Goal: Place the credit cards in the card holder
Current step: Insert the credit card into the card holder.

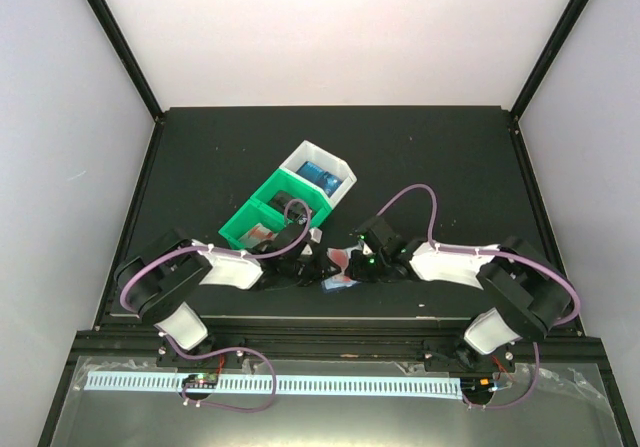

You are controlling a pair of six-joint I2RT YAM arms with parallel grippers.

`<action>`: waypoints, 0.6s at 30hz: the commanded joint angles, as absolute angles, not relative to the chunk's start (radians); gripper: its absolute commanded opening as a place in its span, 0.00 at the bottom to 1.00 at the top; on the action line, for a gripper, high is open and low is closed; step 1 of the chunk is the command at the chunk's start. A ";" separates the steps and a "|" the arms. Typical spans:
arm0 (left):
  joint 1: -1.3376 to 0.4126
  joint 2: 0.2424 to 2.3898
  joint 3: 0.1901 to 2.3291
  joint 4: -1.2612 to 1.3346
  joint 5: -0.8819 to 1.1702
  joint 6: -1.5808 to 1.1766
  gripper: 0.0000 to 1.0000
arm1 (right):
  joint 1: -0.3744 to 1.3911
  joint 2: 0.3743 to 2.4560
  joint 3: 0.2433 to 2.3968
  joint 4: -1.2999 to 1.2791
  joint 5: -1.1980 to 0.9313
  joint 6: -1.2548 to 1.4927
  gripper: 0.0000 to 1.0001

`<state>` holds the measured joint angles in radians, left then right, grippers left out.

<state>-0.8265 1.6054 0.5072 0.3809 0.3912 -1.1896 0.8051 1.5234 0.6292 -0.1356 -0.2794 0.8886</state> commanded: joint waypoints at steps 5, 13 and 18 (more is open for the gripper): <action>-0.836 1.550 0.616 0.140 0.298 -1.064 0.02 | 0.805 1.411 0.669 -0.319 -0.121 0.847 0.20; -0.838 1.523 0.755 -0.214 0.226 -0.893 0.01 | 0.804 1.307 0.710 -0.472 0.053 0.813 0.35; -0.848 1.533 0.858 -0.424 0.151 -0.870 0.02 | 0.805 1.284 0.690 -0.471 0.072 0.807 0.37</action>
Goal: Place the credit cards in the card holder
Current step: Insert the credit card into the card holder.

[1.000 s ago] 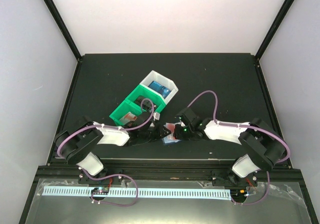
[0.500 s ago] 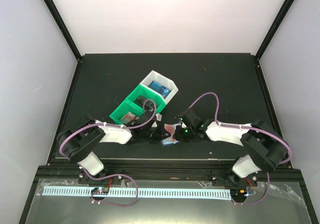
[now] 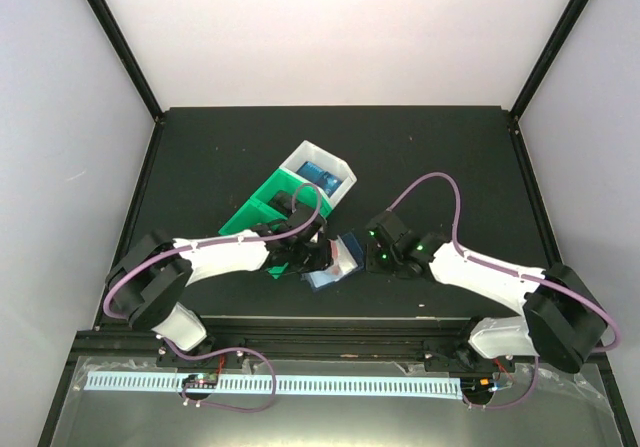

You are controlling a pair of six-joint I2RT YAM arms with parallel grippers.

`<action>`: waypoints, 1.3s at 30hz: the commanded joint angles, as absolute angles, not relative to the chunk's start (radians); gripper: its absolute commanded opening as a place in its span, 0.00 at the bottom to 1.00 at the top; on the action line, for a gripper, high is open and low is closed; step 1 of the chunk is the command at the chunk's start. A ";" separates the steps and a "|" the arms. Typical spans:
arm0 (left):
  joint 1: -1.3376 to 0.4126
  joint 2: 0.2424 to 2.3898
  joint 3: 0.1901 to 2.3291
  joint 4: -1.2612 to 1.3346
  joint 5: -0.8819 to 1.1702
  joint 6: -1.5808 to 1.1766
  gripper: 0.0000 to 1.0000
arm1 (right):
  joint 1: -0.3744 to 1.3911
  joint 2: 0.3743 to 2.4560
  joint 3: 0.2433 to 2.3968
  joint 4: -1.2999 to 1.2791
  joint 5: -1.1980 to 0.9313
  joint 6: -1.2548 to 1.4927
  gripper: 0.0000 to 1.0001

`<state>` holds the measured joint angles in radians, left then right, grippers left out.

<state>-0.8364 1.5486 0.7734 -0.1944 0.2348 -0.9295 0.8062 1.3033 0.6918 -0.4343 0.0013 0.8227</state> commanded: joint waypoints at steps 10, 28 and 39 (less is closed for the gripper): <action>-0.883 1.534 0.880 -0.508 0.102 -0.962 0.03 | 0.798 1.416 0.742 -0.432 0.105 0.709 0.40; -0.923 1.513 0.890 -0.415 0.144 -1.021 0.37 | 0.797 1.546 0.753 -0.387 0.001 0.604 0.39; -0.943 1.536 0.894 -0.262 0.264 -0.952 0.45 | 0.797 1.524 0.729 -0.374 0.023 0.651 0.39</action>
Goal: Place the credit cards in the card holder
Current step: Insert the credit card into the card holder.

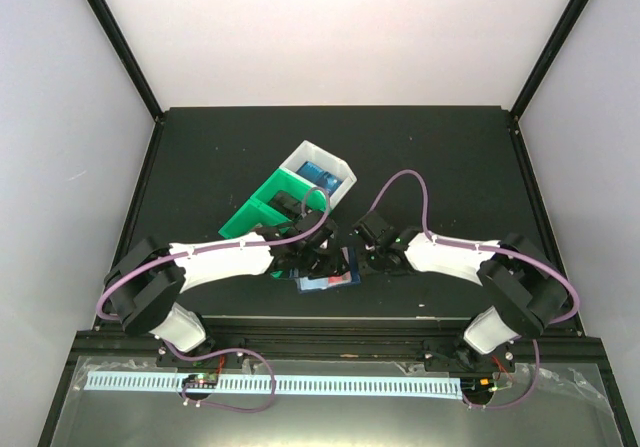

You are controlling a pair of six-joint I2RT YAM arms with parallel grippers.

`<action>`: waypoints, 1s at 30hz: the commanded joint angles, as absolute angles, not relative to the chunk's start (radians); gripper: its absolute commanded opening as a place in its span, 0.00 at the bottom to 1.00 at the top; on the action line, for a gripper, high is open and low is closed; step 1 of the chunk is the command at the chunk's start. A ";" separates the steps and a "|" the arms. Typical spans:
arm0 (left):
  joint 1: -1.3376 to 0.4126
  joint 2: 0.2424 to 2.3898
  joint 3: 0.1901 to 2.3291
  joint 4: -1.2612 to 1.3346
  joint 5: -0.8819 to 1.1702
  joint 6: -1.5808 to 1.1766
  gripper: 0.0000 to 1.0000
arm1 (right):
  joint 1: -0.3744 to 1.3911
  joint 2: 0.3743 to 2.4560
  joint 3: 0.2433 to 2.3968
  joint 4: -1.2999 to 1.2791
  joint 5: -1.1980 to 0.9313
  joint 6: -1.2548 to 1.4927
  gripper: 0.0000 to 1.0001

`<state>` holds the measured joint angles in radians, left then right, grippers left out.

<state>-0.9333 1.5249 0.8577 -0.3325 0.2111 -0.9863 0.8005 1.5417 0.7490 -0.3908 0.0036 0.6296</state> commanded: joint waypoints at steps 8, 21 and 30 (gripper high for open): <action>-0.943 1.512 0.917 -0.287 0.201 -0.921 0.46 | 0.798 1.314 0.696 -0.418 0.130 0.683 0.39; -0.892 1.307 0.999 -0.590 -0.129 -0.643 0.69 | 0.863 1.303 0.798 -0.431 -0.001 0.604 0.39; -0.778 1.170 0.907 -0.653 -0.151 -0.664 0.74 | 1.061 1.586 1.014 -0.544 0.209 0.636 0.40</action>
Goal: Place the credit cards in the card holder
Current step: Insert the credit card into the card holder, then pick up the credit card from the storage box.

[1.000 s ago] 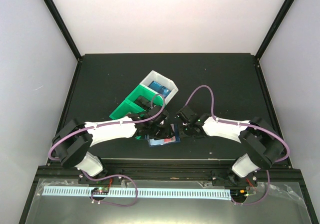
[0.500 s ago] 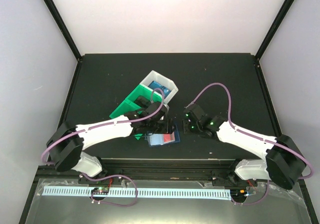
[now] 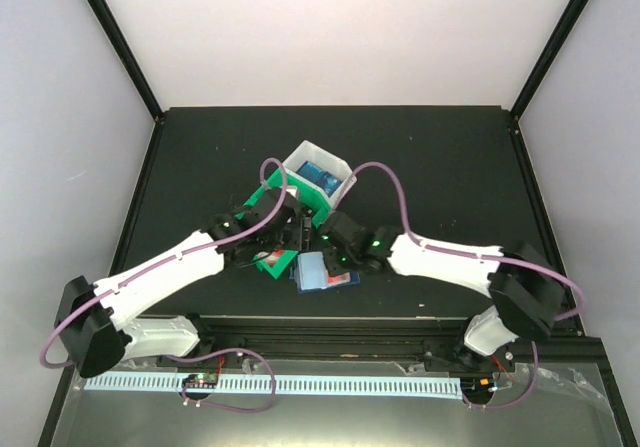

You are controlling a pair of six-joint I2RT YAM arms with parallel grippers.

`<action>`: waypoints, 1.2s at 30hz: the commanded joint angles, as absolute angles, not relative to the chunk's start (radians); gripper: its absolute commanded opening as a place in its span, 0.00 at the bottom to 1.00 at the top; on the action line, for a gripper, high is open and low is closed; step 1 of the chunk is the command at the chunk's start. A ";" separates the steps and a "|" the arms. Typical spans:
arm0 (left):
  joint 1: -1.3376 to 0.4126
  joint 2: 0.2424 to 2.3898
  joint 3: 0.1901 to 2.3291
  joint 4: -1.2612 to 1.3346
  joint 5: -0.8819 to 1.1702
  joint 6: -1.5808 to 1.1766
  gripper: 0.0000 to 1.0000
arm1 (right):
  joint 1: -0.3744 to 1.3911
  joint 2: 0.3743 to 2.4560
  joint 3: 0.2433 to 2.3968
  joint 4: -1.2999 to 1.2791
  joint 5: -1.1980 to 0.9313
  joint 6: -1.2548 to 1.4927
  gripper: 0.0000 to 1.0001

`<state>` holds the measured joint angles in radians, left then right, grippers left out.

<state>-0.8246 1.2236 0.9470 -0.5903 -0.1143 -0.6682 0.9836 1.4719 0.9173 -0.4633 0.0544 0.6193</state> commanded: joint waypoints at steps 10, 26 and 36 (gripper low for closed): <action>-0.609 0.967 0.746 -0.586 -0.050 -0.696 0.74 | 1.148 1.806 1.123 -0.624 0.283 0.659 0.56; -0.585 1.092 0.921 -0.549 0.097 -0.416 0.75 | 1.098 1.603 1.088 -0.574 0.257 0.653 0.71; -0.592 1.355 1.155 -0.612 0.155 -0.133 0.81 | 0.860 1.346 0.838 -0.393 0.080 0.638 0.73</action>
<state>-0.5903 1.2514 1.0214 -0.5716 0.1066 -0.2775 0.9249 1.3731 0.9176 -0.4656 0.1719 0.6540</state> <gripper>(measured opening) 0.799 0.727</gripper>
